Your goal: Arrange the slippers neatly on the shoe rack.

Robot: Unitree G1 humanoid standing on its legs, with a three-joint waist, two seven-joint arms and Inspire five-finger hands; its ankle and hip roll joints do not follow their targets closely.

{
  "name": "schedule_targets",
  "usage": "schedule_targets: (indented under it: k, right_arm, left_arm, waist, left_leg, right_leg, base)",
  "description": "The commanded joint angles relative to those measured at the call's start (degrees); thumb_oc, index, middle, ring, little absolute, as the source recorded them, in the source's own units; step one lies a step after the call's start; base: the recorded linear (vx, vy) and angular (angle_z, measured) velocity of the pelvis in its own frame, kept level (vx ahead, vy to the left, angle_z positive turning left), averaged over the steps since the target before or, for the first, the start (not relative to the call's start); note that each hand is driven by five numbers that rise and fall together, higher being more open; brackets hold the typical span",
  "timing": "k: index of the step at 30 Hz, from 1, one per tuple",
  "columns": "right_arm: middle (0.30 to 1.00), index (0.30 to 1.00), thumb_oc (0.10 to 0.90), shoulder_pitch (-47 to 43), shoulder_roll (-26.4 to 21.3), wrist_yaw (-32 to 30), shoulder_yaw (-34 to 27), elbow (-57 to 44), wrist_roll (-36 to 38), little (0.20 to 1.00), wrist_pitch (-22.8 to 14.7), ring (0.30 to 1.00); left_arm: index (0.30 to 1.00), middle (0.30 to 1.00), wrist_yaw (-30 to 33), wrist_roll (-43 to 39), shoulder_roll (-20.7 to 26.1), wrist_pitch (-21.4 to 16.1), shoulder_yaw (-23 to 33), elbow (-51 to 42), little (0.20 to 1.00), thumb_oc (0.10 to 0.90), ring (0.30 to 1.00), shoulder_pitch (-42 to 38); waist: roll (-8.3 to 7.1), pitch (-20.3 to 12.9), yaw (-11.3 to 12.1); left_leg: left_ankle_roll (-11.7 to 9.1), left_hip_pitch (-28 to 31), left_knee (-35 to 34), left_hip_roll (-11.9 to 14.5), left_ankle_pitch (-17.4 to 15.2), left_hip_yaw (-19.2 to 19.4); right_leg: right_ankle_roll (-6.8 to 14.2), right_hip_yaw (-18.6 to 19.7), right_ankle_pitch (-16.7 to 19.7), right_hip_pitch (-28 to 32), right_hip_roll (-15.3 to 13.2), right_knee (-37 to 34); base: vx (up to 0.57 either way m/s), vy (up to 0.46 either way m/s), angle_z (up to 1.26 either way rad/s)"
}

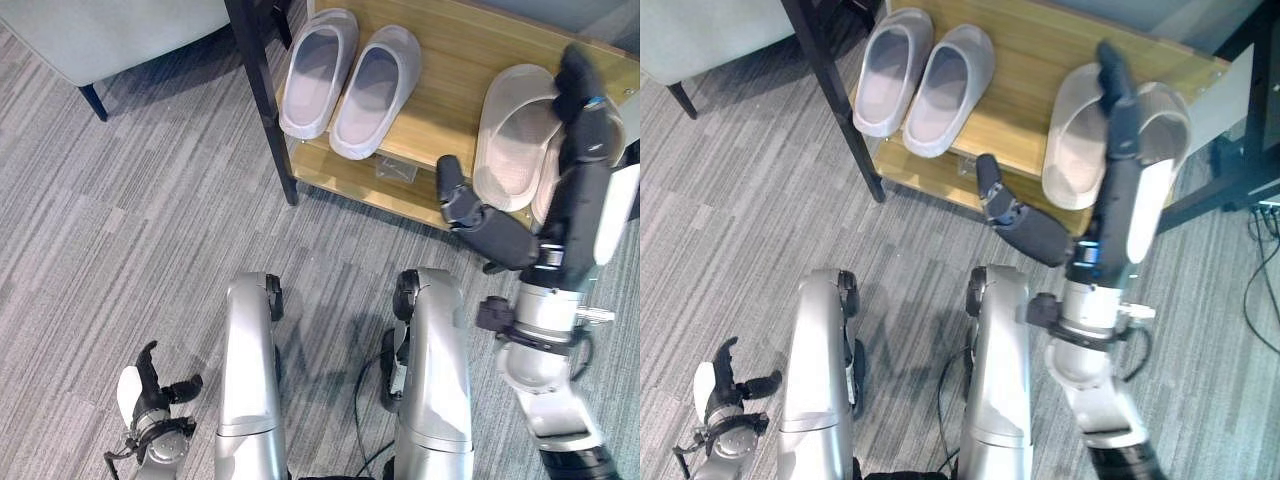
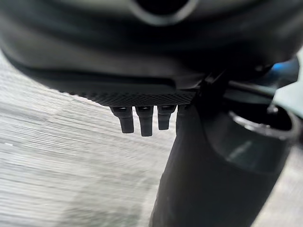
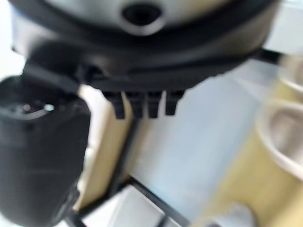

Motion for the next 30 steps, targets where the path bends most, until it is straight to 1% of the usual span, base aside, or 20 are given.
schedule_targets:
  k: [1,2,3,6,8,10,12,13,14,15,16,18,20,22,23,24,25,26,28,30]
  right_arm:
    - [0.900,0.900,0.800,1.5,-1.9,0.9,-3.6,-6.3,-0.3,0.900,-3.4,0.900]
    - [0.900,0.900,0.800,2.1,-1.7,1.2,-4.0,-4.7,-0.4,0.900,-3.0,0.900]
    - [0.900,0.900,0.800,2.9,-1.0,1.4,-4.1,-3.6,-0.2,0.900,-2.7,0.900]
    - [0.900,0.900,0.800,5.4,2.5,2.7,-4.6,-0.5,4.0,0.900,-2.9,0.900]
    - [0.900,0.900,0.800,6.2,4.1,3.2,-4.1,0.5,5.1,0.900,-3.1,0.900]
    - [0.900,0.900,0.800,8.5,5.9,4.4,-3.1,3.0,6.5,0.900,-2.4,0.900]
    - [0.900,0.900,0.800,9.3,6.9,4.9,-0.8,7.8,9.2,0.900,-1.9,0.900]
    - [0.900,0.900,0.800,10.3,7.4,4.5,-0.7,9.7,9.1,0.900,-1.6,0.900]
    - [0.900,0.900,0.800,10.4,7.3,4.2,0.7,11.5,8.1,0.900,-2.0,0.900]
    - [0.900,0.900,0.800,10.4,6.7,3.7,1.6,13.0,6.3,0.900,-2.1,0.900]
    - [0.900,0.900,0.800,10.5,6.6,3.7,2.3,13.8,6.1,0.900,-2.0,0.900]
    - [0.900,0.900,0.800,10.7,6.2,4.4,4.2,17.3,6.2,0.900,-1.1,0.900]
    - [0.900,0.900,0.800,9.4,6.1,6.5,6.6,21.7,5.4,0.900,0.4,0.900]
    - [0.900,0.900,0.800,8.5,6.3,7.8,8.3,23.7,5.2,0.900,0.9,0.900]
    - [0.900,0.900,0.800,8.2,6.2,8.3,9.1,25.4,5.1,0.900,1.0,0.900]
    - [0.900,0.900,0.800,7.6,6.8,9.5,11.2,30.6,5.3,0.900,1.7,0.900]
    - [0.900,0.900,0.800,7.5,6.8,9.4,11.3,30.7,5.3,0.900,1.7,0.900]
    - [0.900,0.900,0.800,7.5,7.0,10.2,11.8,32.7,4.8,0.900,2.3,0.900]
    - [0.900,0.900,0.800,7.5,8.0,11.5,13.1,38.4,4.7,0.900,3.3,0.900]
    - [0.900,0.900,0.800,8.1,8.8,12.7,13.8,44.0,4.0,0.900,4.2,0.900]
  left_arm:
    - [0.900,0.900,4.5,3.3,5.5,-4.1,1.8,-3.1,0.900,0.800,0.900,-4.4]
    - [0.900,0.900,4.3,4.3,5.4,-4.0,1.8,-4.0,0.900,0.800,0.900,-5.0]
    - [0.900,0.900,4.1,4.8,5.0,-4.2,1.9,-5.0,0.900,0.800,0.900,-5.0]
    - [0.900,0.900,4.6,5.5,4.5,-4.3,2.9,-8.1,0.900,0.800,0.900,-4.7]
    - [0.900,0.900,4.6,5.8,4.4,-4.3,3.7,-10.1,0.900,0.800,0.900,-4.1]
    - [0.900,0.900,4.5,6.7,4.5,-4.1,4.4,-11.4,0.900,0.800,0.900,-3.5]
    - [0.900,0.900,5.1,7.6,5.6,-4.2,5.3,-14.3,0.900,0.800,0.900,-3.0]
    - [0.900,0.900,4.3,8.1,4.9,-6.5,4.8,-17.6,0.900,0.800,0.900,0.2]
    - [0.900,0.900,4.8,9.1,3.7,-7.4,2.9,-14.6,0.900,0.800,0.900,1.2]
    - [0.900,0.900,4.9,10.1,3.0,-7.3,0.8,-11.3,0.900,0.800,0.900,0.2]
    - [0.900,0.900,4.1,9.5,2.6,-7.0,-0.5,-9.3,0.900,0.800,0.900,-1.1]
    - [0.900,0.900,0.5,7.1,2.3,-6.8,-2.4,-7.8,0.900,0.800,0.900,-1.5]
    - [0.900,0.900,-4.0,9.3,1.8,-6.0,-6.1,-4.7,0.900,0.800,0.900,-2.3]
    - [0.900,0.900,-6.6,10.6,1.0,-5.4,-8.4,-4.2,0.900,0.800,0.900,-2.3]
    - [0.900,0.900,-7.4,11.4,0.8,-5.1,-9.3,-3.6,0.900,0.800,0.900,-2.3]
    - [0.900,0.900,-8.9,13.0,0.1,-4.8,-11.0,-2.7,0.900,0.800,0.900,-2.3]
    - [0.900,0.900,-8.9,13.0,0.1,-4.8,-11.0,-2.7,0.900,0.800,0.900,-2.3]
    - [0.900,0.900,-10.0,13.7,-0.1,-4.7,-11.5,-2.7,0.900,0.800,0.900,-1.9]
    - [0.900,0.900,-12.4,12.9,-1.2,-5.0,-12.5,-1.1,0.900,0.800,0.900,-1.6]
    - [0.900,0.900,-15.2,12.4,-2.3,-4.8,-13.5,1.5,0.900,0.800,0.900,-0.9]
  waist:
    - [-2.15,-2.3,3.4]
    - [-1.91,-2.3,3.4]
    - [-1.84,-2.3,3.4]
    - [-0.76,-2.3,3.1]
    - [-0.21,-2.8,3.0]
    - [0.41,-5.4,2.7]
    - [1.14,-8.2,2.6]
    - [1.62,-9.0,3.1]
    - [1.43,-9.4,2.9]
    - [1.15,-10.2,3.1]
    - [0.99,-10.9,3.0]
    - [0.78,-11.9,2.8]
    - [0.79,-12.8,2.5]
    - [0.69,-14.0,2.4]
    - [0.66,-14.4,2.3]
    - [0.52,-15.7,2.1]
    - [0.54,-15.2,2.1]
    - [0.44,-15.9,2.0]
    - [0.40,-16.8,1.6]
    - [0.29,-18.7,1.3]
  left_leg:
    - [4.0,-3.8,-11.9,-4.7,6.6,0.2]
    - [4.1,-3.8,-13.8,-4.9,7.7,0.1]
    - [4.2,-3.8,-14.7,-5.0,8.1,-0.1]
    - [4.5,-3.8,-17.8,-5.2,10.1,-0.8]
    - [4.6,-3.8,-19.3,-4.9,11.1,-1.1]
    - [4.9,-3.8,-22.0,-4.6,12.0,-1.2]
    - [5.3,-3.8,-25.7,-4.0,13.8,-0.8]
    - [5.6,-2.1,-28.4,-3.6,14.5,-0.2]
    - [5.7,-0.6,-30.8,-3.3,15.4,0.2]
    - [5.6,1.2,-33.0,-3.0,15.9,0.1]
    - [5.7,3.6,-35.9,-2.5,16.8,0.2]
    - [5.6,8.5,-41.1,-1.4,17.9,0.8]
    - [5.6,15.5,-48.0,-0.4,19.5,1.3]
    - [5.7,21.0,-54.0,0.1,20.4,1.9]
    - [5.7,24.7,-57.8,0.2,21.0,2.4]
    - [5.6,32.2,-64.8,-0.1,22.2,3.3]
    - [5.6,33.0,-65.4,-0.1,22.4,3.3]
    - [5.6,35.5,-69.0,-0.4,24.7,3.6]
    - [5.4,43.5,-76.6,-0.4,26.7,4.4]
    - [5.1,50.5,-84.0,-0.3,28.8,4.6]
  right_leg:
    - [-4.6,-0.1,3.0,4.6,-1.4,-8.2]
    - [-4.7,-0.6,3.5,5.3,-1.7,-10.1]
    - [-4.6,-0.8,3.7,5.7,-1.7,-11.1]
    - [-4.4,-2.0,4.6,6.7,-2.2,-14.3]
    - [-4.2,-2.7,5.0,7.3,-2.7,-16.4]
    - [-4.0,-3.9,5.7,7.5,-3.2,-19.7]
    - [-3.9,-5.1,7.0,8.1,-4.0,-24.1]
    - [-3.8,-5.5,7.4,9.4,-4.4,-26.7]
    - [-3.8,-6.3,8.2,10.7,-4.6,-29.4]
    - [-3.5,-6.6,8.5,12.1,-4.9,-31.7]
    - [-3.3,-7.0,9.2,14.1,-5.2,-34.5]
    - [-3.2,-7.8,10.0,18.9,-6.3,-40.0]
    - [-2.9,-8.7,11.2,25.3,-6.9,-47.1]
    - [-2.4,-9.6,11.9,30.4,-7.3,-53.3]
    - [-2.2,-10.2,12.7,34.0,-7.3,-57.2]
    - [-1.7,-11.4,14.2,41.3,-6.8,-65.0]
    - [-1.7,-11.5,14.4,42.1,-6.8,-65.6]
    - [-1.8,-12.1,16.7,44.5,-6.5,-69.4]
    - [-0.9,-13.3,19.2,52.2,-5.9,-77.5]
    - [0.2,-14.4,21.6,58.9,-5.3,-84.3]
  base:
    - [-0.06,0.035,-0.12]
    - [-0.03,0.044,-0.21]
    - [-0.02,0.045,-0.33]
    - [0.00,0.059,-0.15]
    - [-0.02,0.061,0.08]
    - [0.02,0.059,-0.06]
    - [0.00,0.069,0.02]
    - [-0.04,0.046,0.13]
    - [-0.02,0.020,0.11]
    - [-0.02,0.001,0.05]
    - [0.02,-0.008,0.03]
    - [0.02,-0.005,0.03]
    - [0.02,0.009,0.00]
    - [0.09,-0.002,0.04]
    - [0.21,-0.014,0.07]
    - [0.16,-0.004,0.02]
    - [0.11,-0.013,-0.03]
    - [0.04,-0.016,-0.12]
    - [0.17,-0.012,-0.08]
    - [0.25,-0.013,-0.10]
